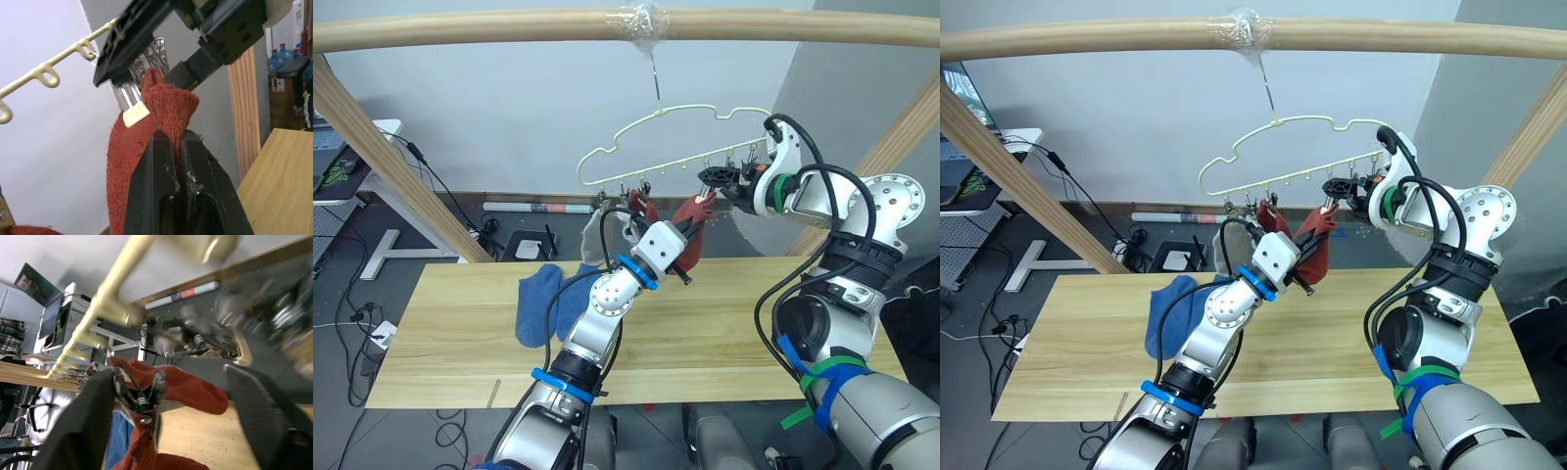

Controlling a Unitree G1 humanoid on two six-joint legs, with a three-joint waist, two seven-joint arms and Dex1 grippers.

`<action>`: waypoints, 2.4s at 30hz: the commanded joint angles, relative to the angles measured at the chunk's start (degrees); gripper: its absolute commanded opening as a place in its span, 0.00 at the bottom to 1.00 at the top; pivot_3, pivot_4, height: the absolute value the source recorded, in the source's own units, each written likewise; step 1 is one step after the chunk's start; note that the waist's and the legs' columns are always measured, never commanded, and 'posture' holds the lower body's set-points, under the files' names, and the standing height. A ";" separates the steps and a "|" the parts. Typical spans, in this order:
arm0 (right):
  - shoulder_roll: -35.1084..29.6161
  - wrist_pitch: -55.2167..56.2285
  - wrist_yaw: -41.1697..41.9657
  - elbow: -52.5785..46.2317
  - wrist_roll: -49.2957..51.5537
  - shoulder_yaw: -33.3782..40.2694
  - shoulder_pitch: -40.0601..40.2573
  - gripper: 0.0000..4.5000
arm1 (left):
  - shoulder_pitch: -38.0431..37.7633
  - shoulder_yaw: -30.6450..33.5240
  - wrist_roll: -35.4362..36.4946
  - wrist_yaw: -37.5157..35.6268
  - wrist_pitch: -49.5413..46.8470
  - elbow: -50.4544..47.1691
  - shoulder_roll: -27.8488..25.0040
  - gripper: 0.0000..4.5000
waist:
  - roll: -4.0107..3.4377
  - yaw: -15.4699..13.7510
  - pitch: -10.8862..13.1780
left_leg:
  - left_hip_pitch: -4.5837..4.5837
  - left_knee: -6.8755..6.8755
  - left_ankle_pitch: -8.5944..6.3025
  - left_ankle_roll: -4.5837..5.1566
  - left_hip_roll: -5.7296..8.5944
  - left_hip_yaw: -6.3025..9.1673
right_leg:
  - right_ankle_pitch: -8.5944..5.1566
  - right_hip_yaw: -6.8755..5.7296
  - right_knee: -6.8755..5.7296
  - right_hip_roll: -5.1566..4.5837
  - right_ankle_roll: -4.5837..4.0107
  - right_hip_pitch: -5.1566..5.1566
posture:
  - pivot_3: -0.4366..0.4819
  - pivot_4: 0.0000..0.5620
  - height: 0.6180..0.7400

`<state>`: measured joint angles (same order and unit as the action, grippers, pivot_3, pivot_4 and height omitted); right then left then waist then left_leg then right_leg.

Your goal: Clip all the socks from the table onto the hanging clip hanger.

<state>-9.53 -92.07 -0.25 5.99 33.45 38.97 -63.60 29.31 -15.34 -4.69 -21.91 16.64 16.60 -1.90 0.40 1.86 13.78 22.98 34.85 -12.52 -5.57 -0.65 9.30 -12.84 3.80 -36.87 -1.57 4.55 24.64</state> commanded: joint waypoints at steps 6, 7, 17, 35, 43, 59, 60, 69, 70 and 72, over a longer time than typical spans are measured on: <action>-10.59 3.92 11.89 -21.63 9.32 -10.27 10.73 0.99 | 3.39 1.71 2.28 -0.60 -1.55 2.89 1.14 0.00 | 0.00 0.17 0.00 | 0.03 0.00 0.00 0.00 0.01 -0.05 | -0.05 0.05 0.03 -0.01 0.08 0.01 | 0.48 0.38 1.00; -13.81 9.78 14.59 -26.51 7.25 -14.99 15.47 1.00 | 3.43 2.43 3.23 -0.81 -2.41 3.11 1.36 0.05 | 0.00 0.21 0.00 | 0.02 0.00 0.00 0.00 0.00 -0.06 | -0.06 0.05 0.03 -0.01 0.09 0.02 | 0.47 0.38 1.00; -15.27 38.11 15.30 -37.40 -5.78 -30.62 35.40 1.00 | 0.10 6.22 9.60 -6.19 -10.91 -2.69 -2.37 0.70 | 0.01 2.00 0.01 | -0.07 0.02 0.00 -0.01 -0.06 -0.14 | -0.10 0.15 -0.05 0.06 0.27 0.06 | 0.47 0.38 1.00; -1.18 61.53 4.54 -30.58 -25.18 -42.27 41.95 0.57 | -11.70 14.58 22.92 -16.32 -32.42 -39.06 -23.94 1.00 | 0.08 0.12 0.04 | 0.00 -0.03 0.01 -0.03 -0.13 -0.13 | -0.12 0.17 -0.09 0.11 0.20 0.22 | 0.57 0.37 1.00; 0.76 64.51 4.74 -26.08 -27.86 -42.67 39.82 0.37 | -12.36 14.71 23.00 -14.79 -34.00 -41.47 -24.00 1.00 | 0.08 -0.08 0.04 | -0.01 -0.02 0.01 -0.03 -0.14 -0.13 | -0.22 0.18 -0.10 0.12 0.01 0.22 | 0.59 0.36 1.00; 3.63 73.18 2.62 -7.54 -32.35 -41.33 29.61 0.37 | -10.61 15.21 23.51 -14.35 -35.24 -42.37 -24.36 1.00 | 0.08 -0.14 0.04 | -0.03 -0.02 0.01 -0.02 -0.14 -0.14 | -0.11 0.18 -0.14 0.12 0.14 0.22 | 0.62 0.38 1.00; 3.74 73.64 2.39 -6.39 -32.52 -41.15 28.98 0.37 | -10.45 15.22 23.56 -14.29 -35.40 -42.48 -24.34 1.00 | 0.08 -0.17 0.04 | -0.02 -0.02 0.01 -0.02 -0.13 -0.14 | -0.10 0.18 -0.13 0.11 0.14 0.22 | 0.62 0.38 1.00; 4.85 76.32 1.56 -1.31 -33.34 -40.72 25.64 0.37 | -9.44 15.63 24.05 -13.87 -36.58 -43.23 -24.17 1.00 | 0.08 -0.16 0.04 | -0.02 -0.03 0.01 -0.02 -0.13 -0.14 | -0.09 0.18 -0.15 0.12 0.11 0.22 | 0.62 0.38 1.00; 4.95 76.41 1.46 -1.17 -33.39 -40.64 25.45 0.37 | -9.12 15.77 24.25 -13.84 -36.78 -43.31 -24.21 1.00 | 0.08 -0.17 0.04 | -0.02 -0.02 0.01 -0.02 -0.13 -0.14 | -0.09 0.18 -0.17 0.12 0.11 0.22 | 0.62 0.38 1.00; 5.06 76.60 1.42 -1.11 -33.42 -40.59 25.28 0.37 | -8.60 15.96 24.49 -13.77 -37.10 -43.30 -24.22 1.00 | 0.08 -0.18 0.04 | -0.02 -0.02 0.01 -0.02 -0.13 -0.14 | -0.09 0.18 -0.17 0.12 0.11 0.22 | 0.62 0.38 1.00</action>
<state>-4.73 -16.75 1.81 6.09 0.52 -2.27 -37.19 19.74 -0.55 18.33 -35.71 -20.74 -24.18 -25.74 0.49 1.68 13.82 22.95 34.83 -12.50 -5.59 -0.78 9.17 -12.93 3.98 -37.04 -1.45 4.67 24.86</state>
